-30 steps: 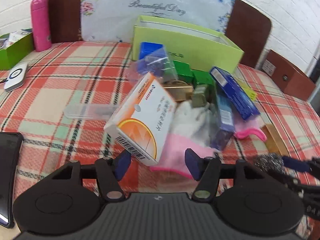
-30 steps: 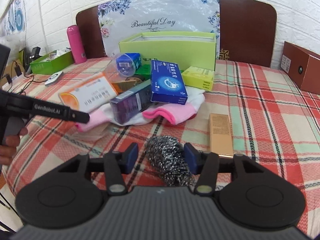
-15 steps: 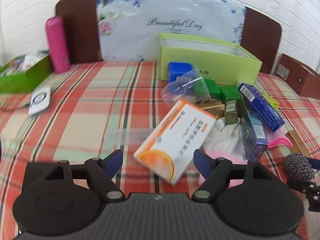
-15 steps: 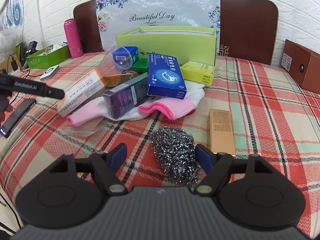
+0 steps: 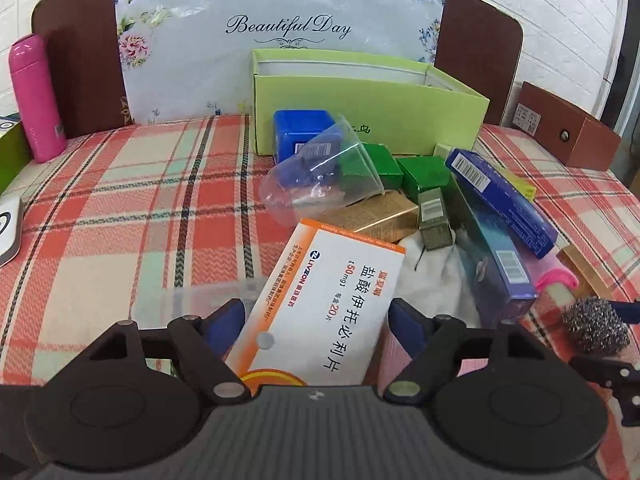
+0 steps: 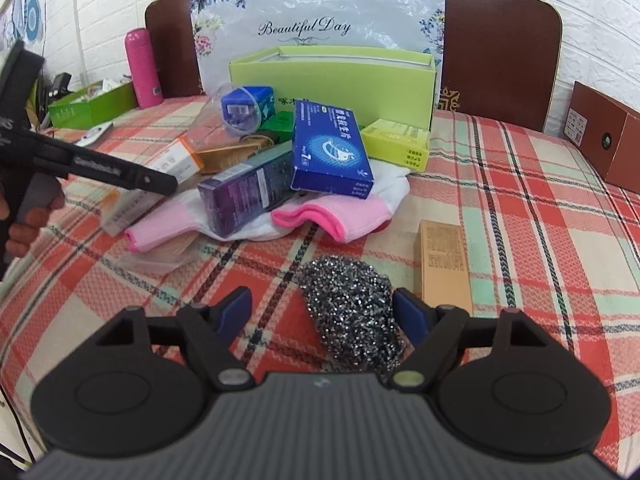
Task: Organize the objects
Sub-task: 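Grasp the steel wool scrubber with right tool while left grasps white-orange medicine box, then carry both items into the lime-green box and open both tools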
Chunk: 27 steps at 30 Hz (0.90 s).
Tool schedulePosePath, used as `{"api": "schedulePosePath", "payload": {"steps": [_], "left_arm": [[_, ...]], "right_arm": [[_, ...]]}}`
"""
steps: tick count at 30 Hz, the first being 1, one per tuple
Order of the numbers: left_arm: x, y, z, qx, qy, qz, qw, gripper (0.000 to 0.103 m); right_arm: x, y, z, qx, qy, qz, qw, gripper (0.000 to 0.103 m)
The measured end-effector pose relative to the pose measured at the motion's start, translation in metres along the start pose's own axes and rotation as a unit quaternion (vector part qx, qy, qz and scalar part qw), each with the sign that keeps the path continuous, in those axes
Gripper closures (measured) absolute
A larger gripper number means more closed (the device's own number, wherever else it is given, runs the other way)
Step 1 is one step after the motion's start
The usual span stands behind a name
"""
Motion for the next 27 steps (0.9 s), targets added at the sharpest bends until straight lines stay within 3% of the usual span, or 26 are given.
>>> {"api": "schedulePosePath", "payload": {"steps": [3, 7, 14, 17, 22, 27], "left_arm": [[0.004, -0.003, 0.003, -0.023, 0.005, 0.016, 0.9996, 0.021], [0.007, 0.001, 0.002, -0.022, 0.015, -0.017, 0.9995, 0.029], [-0.005, -0.012, -0.035, -0.016, -0.023, -0.019, 0.9994, 0.031], [-0.017, -0.016, -0.054, -0.009, -0.047, -0.025, 0.9985, 0.031], [-0.056, -0.027, -0.082, 0.003, -0.104, -0.029, 0.9941, 0.031], [-0.106, -0.036, -0.085, 0.006, -0.144, -0.037, 0.9889, 0.031]], "right_arm": [[0.003, 0.001, 0.005, 0.004, 0.006, -0.004, 1.0, 0.029], [0.003, 0.002, 0.004, 0.02, -0.004, -0.014, 1.0, 0.06], [0.0, 0.002, -0.012, -0.001, -0.022, -0.01, 1.0, 0.065], [-0.012, 0.003, -0.027, -0.029, -0.042, 0.003, 0.999, 0.065], [-0.057, 0.003, -0.046, -0.068, -0.091, 0.007, 0.993, 0.065], [-0.117, 0.0, -0.042, -0.084, -0.132, -0.001, 0.988, 0.065]]}}
Point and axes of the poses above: each gripper's, at about its wrist camera, not at the fingertips, and z roughly the way its jaws point, y to its left, x to its underside, the point moved 5 cm from there along z, roughly the way its jaws point, and after that the axes turned 6 degrees about z, right-handed, at the moved point
